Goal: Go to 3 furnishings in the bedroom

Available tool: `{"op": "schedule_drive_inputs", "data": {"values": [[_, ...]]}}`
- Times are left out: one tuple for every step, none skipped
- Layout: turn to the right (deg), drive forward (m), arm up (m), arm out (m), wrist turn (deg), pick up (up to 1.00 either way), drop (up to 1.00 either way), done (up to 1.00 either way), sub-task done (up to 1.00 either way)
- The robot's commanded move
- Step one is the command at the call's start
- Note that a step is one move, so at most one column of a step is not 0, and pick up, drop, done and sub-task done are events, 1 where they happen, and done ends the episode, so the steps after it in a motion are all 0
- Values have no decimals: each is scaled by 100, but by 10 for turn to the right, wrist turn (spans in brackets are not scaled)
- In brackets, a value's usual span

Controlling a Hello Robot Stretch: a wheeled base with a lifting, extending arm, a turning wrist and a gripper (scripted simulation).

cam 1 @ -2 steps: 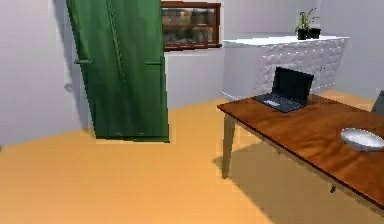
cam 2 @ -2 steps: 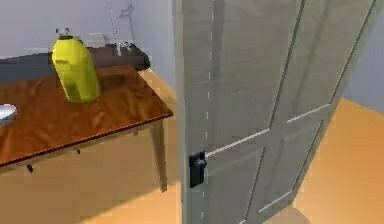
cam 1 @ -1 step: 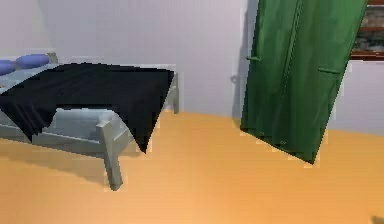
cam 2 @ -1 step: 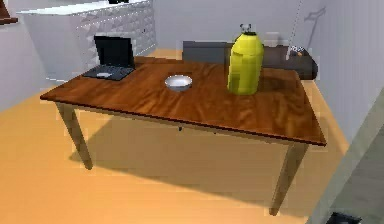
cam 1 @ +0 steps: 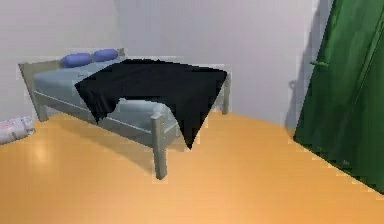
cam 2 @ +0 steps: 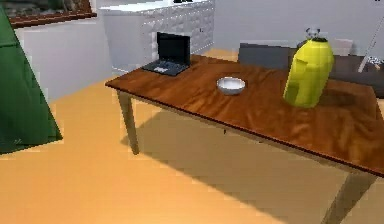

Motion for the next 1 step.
{"op": "schedule_drive_inputs", "data": {"values": [[0,85,0,0,0,0,0,0,0]]}}
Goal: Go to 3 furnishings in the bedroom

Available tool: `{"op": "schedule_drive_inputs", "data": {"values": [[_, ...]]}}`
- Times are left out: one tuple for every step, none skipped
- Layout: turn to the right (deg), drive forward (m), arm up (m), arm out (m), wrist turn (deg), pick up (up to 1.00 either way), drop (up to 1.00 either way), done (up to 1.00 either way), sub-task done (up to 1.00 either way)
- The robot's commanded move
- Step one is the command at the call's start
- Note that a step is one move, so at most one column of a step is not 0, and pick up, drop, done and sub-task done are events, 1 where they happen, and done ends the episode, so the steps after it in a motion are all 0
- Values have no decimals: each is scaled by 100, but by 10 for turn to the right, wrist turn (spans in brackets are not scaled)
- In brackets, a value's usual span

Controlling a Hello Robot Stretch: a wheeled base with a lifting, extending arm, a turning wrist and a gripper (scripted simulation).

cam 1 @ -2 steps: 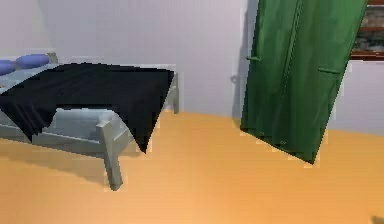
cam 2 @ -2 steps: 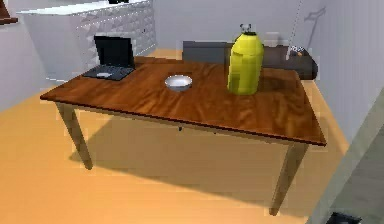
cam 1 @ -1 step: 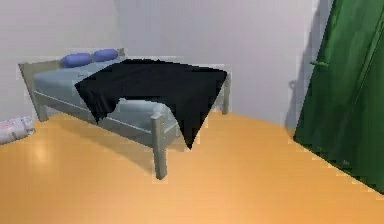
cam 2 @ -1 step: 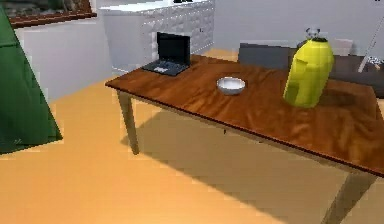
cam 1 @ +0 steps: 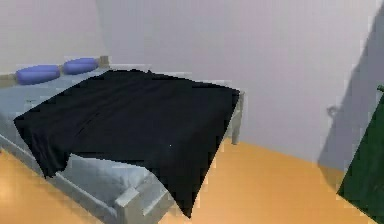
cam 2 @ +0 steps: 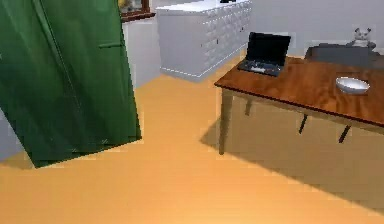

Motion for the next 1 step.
{"op": "schedule_drive_inputs", "data": {"values": [[-210,0,0,0,0,0,0,0,0]]}}
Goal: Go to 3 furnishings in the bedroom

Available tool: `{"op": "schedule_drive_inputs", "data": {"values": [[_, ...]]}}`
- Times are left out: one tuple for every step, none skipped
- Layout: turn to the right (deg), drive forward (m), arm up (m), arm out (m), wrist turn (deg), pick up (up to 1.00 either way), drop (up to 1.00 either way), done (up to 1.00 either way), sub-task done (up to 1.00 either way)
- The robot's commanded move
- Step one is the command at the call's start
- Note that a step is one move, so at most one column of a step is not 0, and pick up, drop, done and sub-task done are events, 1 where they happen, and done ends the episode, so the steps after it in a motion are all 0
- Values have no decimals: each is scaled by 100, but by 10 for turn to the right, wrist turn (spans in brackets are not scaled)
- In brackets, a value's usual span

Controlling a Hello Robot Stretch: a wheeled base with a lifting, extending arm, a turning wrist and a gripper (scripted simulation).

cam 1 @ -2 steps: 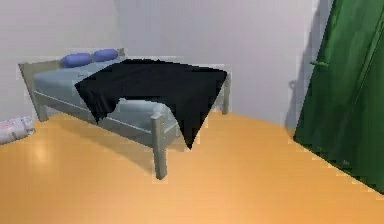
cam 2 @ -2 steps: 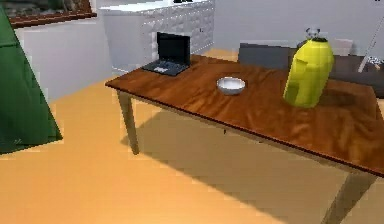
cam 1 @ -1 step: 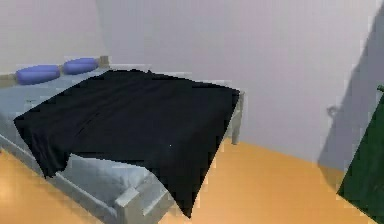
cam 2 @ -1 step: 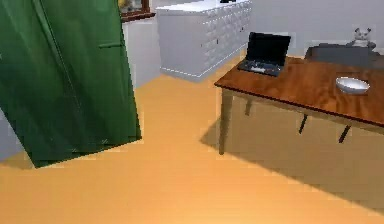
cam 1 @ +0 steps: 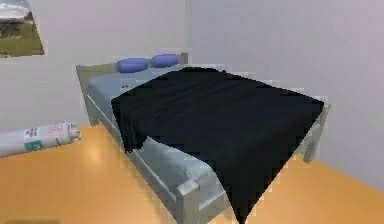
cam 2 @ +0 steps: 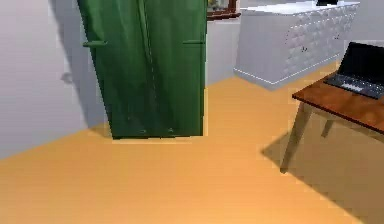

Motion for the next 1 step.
{"op": "schedule_drive_inputs", "data": {"values": [[0,0,0,0,0,0,0,0,100]]}}
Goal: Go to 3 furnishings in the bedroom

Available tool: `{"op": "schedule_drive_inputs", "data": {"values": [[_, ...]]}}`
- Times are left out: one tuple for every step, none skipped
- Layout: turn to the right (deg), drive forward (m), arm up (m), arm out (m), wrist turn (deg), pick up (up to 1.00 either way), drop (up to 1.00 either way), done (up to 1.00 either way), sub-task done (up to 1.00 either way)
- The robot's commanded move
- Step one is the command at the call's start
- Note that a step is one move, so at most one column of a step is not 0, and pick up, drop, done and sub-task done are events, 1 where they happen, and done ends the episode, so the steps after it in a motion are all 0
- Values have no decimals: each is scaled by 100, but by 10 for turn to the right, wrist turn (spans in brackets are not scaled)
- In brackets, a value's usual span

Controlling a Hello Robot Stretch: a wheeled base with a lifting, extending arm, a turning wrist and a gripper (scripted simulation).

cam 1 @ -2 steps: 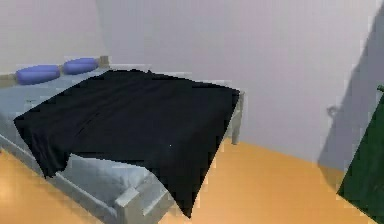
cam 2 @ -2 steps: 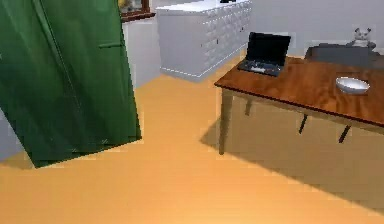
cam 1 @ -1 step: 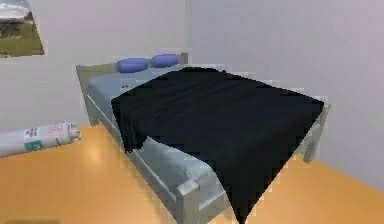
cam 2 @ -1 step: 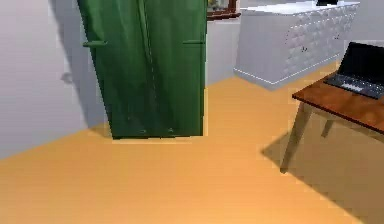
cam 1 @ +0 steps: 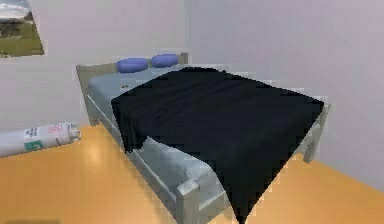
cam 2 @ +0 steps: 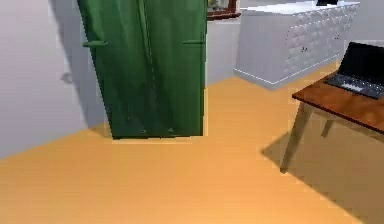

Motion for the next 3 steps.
{"op": "schedule_drive_inputs", "data": {"values": [[450,0,0,0,0,0,0,0,0],[450,0,0,0,0,0,0,0,0],[450,0,0,0,0,0,0,0,0]]}}
